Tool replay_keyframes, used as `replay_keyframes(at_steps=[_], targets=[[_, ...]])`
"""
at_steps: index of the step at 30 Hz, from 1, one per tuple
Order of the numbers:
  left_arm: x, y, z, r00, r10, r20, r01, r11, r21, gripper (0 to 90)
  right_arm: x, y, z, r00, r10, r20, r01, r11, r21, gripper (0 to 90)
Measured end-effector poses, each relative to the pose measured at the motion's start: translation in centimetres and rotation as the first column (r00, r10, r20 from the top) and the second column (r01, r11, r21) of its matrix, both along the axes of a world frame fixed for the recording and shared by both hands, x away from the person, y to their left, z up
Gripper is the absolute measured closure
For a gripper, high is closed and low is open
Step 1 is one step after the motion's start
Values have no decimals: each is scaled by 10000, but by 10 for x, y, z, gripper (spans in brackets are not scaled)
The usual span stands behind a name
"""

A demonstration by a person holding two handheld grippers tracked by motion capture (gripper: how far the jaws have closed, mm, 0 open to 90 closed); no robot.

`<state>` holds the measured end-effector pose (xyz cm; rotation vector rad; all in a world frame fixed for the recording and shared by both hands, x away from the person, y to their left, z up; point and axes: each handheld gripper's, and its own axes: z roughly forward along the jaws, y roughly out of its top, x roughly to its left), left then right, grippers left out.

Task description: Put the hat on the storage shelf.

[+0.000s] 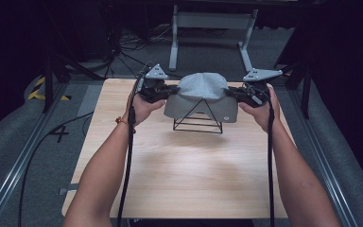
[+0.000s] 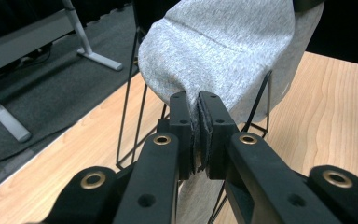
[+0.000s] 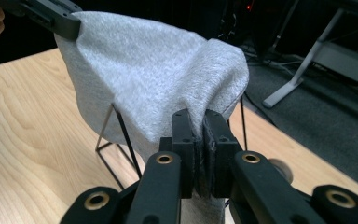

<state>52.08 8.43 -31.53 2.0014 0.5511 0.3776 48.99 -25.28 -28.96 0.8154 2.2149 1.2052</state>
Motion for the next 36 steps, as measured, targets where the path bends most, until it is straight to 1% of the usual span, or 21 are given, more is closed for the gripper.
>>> replay_keyframes(at_steps=[3, 6, 7, 8, 9, 11, 13, 15, 16, 17, 19, 20, 21, 24, 27, 29, 31, 34, 36], targets=[[0, 0, -9, 9999, -43, -133, 42, 10000, -57, 847, 0, 0, -10, 9999, 37, -153, -37, 10000, -4, 849], [-1, -1, -18, 9999, -29, -156, 28, 10000, -63, 847, -1, -1, -18, 9996, 125, -250, -124, 9999, 58, 849], [-1, -1, -22, 9998, -36, -193, 36, 10000, -37, 847, -1, -1, -23, 9994, 156, -315, -155, 9999, 35, 849], [0, -1, -25, 9997, -36, -242, 36, 10000, -15, 847, -1, -1, -23, 9994, 156, -315, -155, 9999, 35, 849], [-1, -2, -30, 9996, -9, -271, 11, 10000, 60, 848, -2, -1, -27, 9992, 150, -382, -149, 9999, 28, 849], [-1, -3, -34, 9993, -36, -362, 41, 9999, 156, 848, -2, 0, -37, 9986, 106, -521, -111, 9999, -83, 849], [-2, -4, -40, 9992, -27, -403, 34, 9999, 165, 848, -2, 0, -39, 9983, 103, -566, -108, 9999, -76, 849], [-2, -6, -44, 9993, -35, -377, 47, 9994, 337, 848, -1, -1, -46, 9978, 93, -659, -100, 9999, -98, 849], [-3, -7, -45, 9990, -3, -436, 24, 9989, 471, 848, -1, -1, -51, 9970, 69, -766, -77, 9999, -107, 849], [-3, -8, -49, 9993, -18, -378, 42, 9981, 622, 848, -1, -1, -53, 9967, 53, -808, -67, 9998, -174, 849], [-3, -10, -51, 9992, -17, -394, 41, 9981, 609, 848, -1, -1, -56, 9964, 34, -849, -51, 9998, -194, 849], [-3, -10, -53, 9994, -25, -334, 49, 9973, 728, 848, 0, -1, -59, 9959, 14, -904, -32, 9998, -194, 849], [-3, -11, -55, 9992, -3, -405, 35, 9969, 784, 848, 0, -1, -62, 9956, -12, -942, -10, 9997, -228, 849], [-3, -13, -60, 9992, -5, -402, 42, 9957, 930, 848, 1, -3, -68, 9941, -56, -1081, 37, 9998, -180, 849], [-3, -15, -66, 9993, -4, -376, 49, 9927, 1208, 848, 2, -2, -74, 9929, -98, -1189, 55, 9993, -366, 849], [-3, -17, -70, 9990, 39, -444, 18, 9920, 1262, 848, 2, -1, -80, 9920, -171, -1250, 104, 9985, -538, 849], [-3, -18, -73, 9991, 65, -411, -4, 9891, 1469, 847, 3, 0, -85, 9908, -239, -1332, 166, 9983, -559, 849], [-2, -18, -76, 9989, 129, -447, -61, 9888, 1491, 847, 4, 0, -90, 9895, -301, -1413, 224, 9982, -559, 849], [-2, -17, -78, 9986, 150, -510, -76, 9899, 1416, 846, 4, 0, -92, 9895, -300, -1416, 223, 9982, -554, 848]])
